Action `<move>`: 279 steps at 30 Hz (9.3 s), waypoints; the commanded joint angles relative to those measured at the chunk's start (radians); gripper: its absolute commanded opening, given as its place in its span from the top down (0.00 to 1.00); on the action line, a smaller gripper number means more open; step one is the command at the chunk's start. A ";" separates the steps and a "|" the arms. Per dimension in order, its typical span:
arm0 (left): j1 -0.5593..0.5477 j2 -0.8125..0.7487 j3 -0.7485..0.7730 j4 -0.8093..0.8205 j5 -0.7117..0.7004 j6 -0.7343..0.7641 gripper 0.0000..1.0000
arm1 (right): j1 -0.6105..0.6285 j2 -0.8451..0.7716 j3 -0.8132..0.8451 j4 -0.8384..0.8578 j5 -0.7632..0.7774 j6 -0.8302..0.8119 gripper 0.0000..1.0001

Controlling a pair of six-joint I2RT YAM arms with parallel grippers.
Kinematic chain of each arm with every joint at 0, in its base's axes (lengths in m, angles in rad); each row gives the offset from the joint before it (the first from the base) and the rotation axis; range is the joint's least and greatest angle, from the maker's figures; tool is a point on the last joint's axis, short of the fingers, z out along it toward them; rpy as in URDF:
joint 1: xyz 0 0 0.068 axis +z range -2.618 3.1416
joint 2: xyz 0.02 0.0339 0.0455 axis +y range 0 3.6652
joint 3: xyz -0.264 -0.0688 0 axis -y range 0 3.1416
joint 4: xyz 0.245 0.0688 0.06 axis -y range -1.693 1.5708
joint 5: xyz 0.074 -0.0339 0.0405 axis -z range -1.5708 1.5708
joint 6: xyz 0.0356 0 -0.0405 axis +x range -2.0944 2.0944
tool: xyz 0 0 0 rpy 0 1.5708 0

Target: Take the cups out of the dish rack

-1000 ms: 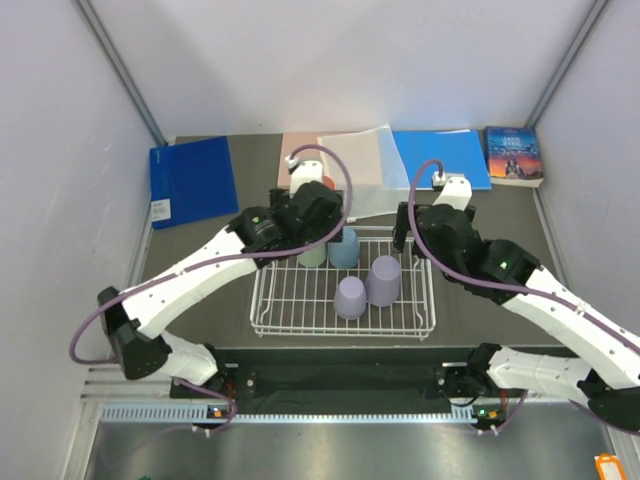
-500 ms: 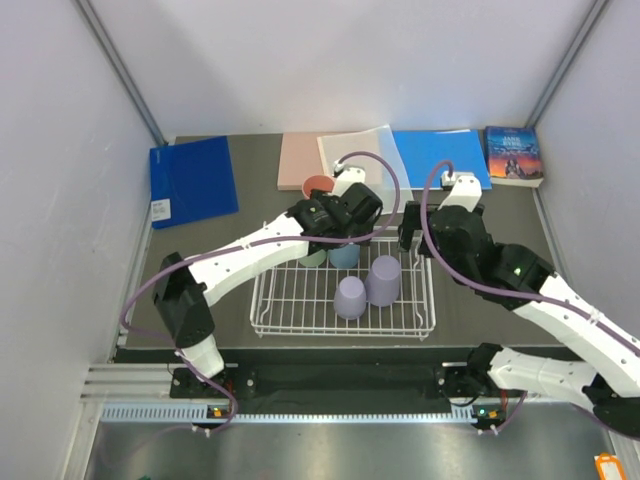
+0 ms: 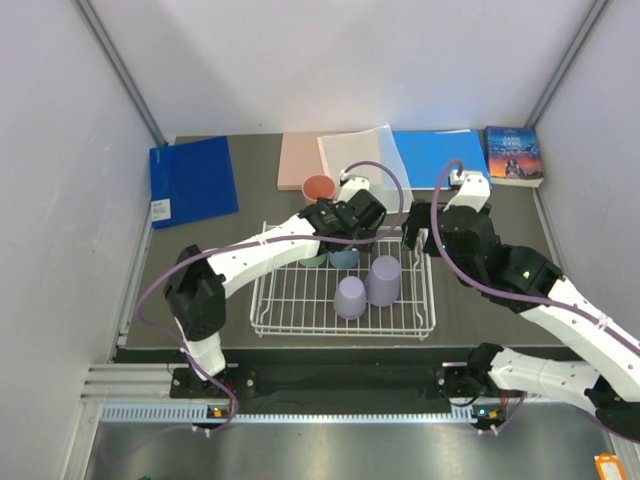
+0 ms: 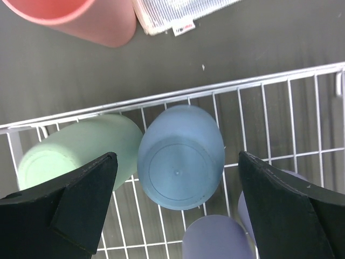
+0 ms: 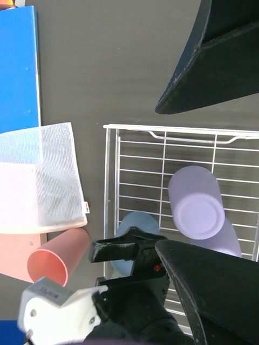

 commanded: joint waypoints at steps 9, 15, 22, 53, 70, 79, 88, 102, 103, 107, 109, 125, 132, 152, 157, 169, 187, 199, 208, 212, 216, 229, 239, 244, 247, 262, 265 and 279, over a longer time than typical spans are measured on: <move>0.010 0.012 -0.034 0.061 0.042 0.000 0.60 | -0.004 -0.015 0.002 -0.001 0.021 0.018 0.00; 0.010 0.031 0.017 -0.011 0.038 0.012 1.00 | -0.004 -0.021 -0.009 -0.001 0.036 0.017 0.00; 0.007 -0.060 0.082 -0.035 0.019 0.025 1.00 | -0.004 -0.026 -0.006 0.008 0.062 0.015 0.00; 0.337 -0.535 -0.393 1.020 0.993 -0.553 1.00 | -0.004 -0.227 -0.146 0.552 -0.300 0.020 0.12; 0.331 -0.535 -0.487 1.204 1.100 -0.707 1.00 | -0.004 -0.079 -0.126 0.684 -0.407 0.002 0.22; 0.329 -0.512 -0.495 1.193 1.115 -0.704 1.00 | -0.004 -0.038 -0.127 0.688 -0.455 0.020 0.85; 0.346 -0.571 -0.469 0.778 0.873 -0.466 0.02 | -0.006 -0.095 -0.072 0.416 -0.136 0.003 1.00; 0.404 -0.650 -0.478 0.358 0.566 -0.468 0.01 | -0.633 0.417 0.379 -0.082 -0.164 0.032 1.00; 0.404 -0.653 -0.458 0.330 0.553 -0.465 0.01 | -0.697 0.483 0.387 -0.092 -0.227 0.057 1.00; 0.404 -0.700 -0.464 0.268 0.526 -0.458 0.01 | -0.849 0.644 0.462 -0.116 -0.355 0.144 1.00; 0.404 -0.722 -0.488 0.267 0.526 -0.457 0.01 | -0.896 0.748 0.548 -0.145 -0.379 0.153 1.00; 0.404 -0.806 -0.579 0.129 0.425 -0.485 0.02 | -1.078 1.237 1.014 -0.389 -0.410 0.247 1.00; 0.406 -0.771 -0.565 0.121 0.417 -0.481 0.02 | -1.084 1.298 0.997 -0.371 -0.364 0.232 1.00; 0.404 -0.693 -0.567 0.124 0.425 -0.481 0.02 | -1.153 1.410 1.019 -0.276 -0.473 0.209 0.81; 0.404 -0.683 -0.565 0.144 0.443 -0.483 0.02 | -1.145 1.358 1.002 -0.239 -0.496 0.192 0.49; 0.403 -0.706 -0.564 0.161 0.451 -0.431 0.04 | -1.089 1.157 1.065 -0.213 -0.592 0.205 0.21; 0.401 -0.732 -0.547 0.081 0.397 -0.265 0.04 | -0.417 0.291 0.263 0.026 -0.359 0.015 0.05; 0.397 -0.835 -0.611 0.100 0.405 -0.181 0.04 | -0.041 -0.058 -0.147 -0.046 -0.245 0.208 0.00; 0.375 -0.864 -0.630 0.113 0.419 -0.190 0.04 | 0.174 0.114 -0.107 -0.023 -0.137 0.274 0.00; 0.375 -0.875 -0.639 0.087 0.405 -0.207 0.04 | 0.175 0.158 -0.106 0.016 -0.120 0.253 0.00; 0.375 -0.895 -0.651 0.078 0.393 -0.222 0.04 | 0.177 0.215 -0.119 0.048 -0.082 0.229 0.00; 0.374 -0.901 -0.654 0.063 0.362 -0.222 0.04 | 0.175 0.278 -0.118 0.046 -0.024 0.238 0.57; 0.374 -0.880 -0.618 0.087 0.364 -0.211 0.05 | 0.180 0.148 0.034 0.031 0.022 0.193 1.00; 0.374 -0.881 -0.553 0.148 0.431 -0.224 0.05 | 0.174 -0.044 -0.065 0.353 -0.089 0.137 1.00; 0.375 -0.918 -0.550 0.298 0.582 -0.271 0.04 | 0.095 -0.133 -0.162 0.486 -0.198 0.169 1.00; 0.375 -0.985 -0.717 0.928 0.873 -0.655 0.05 | -0.078 -0.036 -0.276 0.930 -0.648 0.304 1.00; 0.374 -1.004 -0.723 0.887 0.847 -0.633 0.06 | -0.078 -0.004 -0.248 0.938 -0.672 0.296 1.00; 0.375 -1.042 -0.677 0.674 0.689 -0.521 0.05 | -0.076 -0.024 -0.213 0.847 -0.602 0.222 1.00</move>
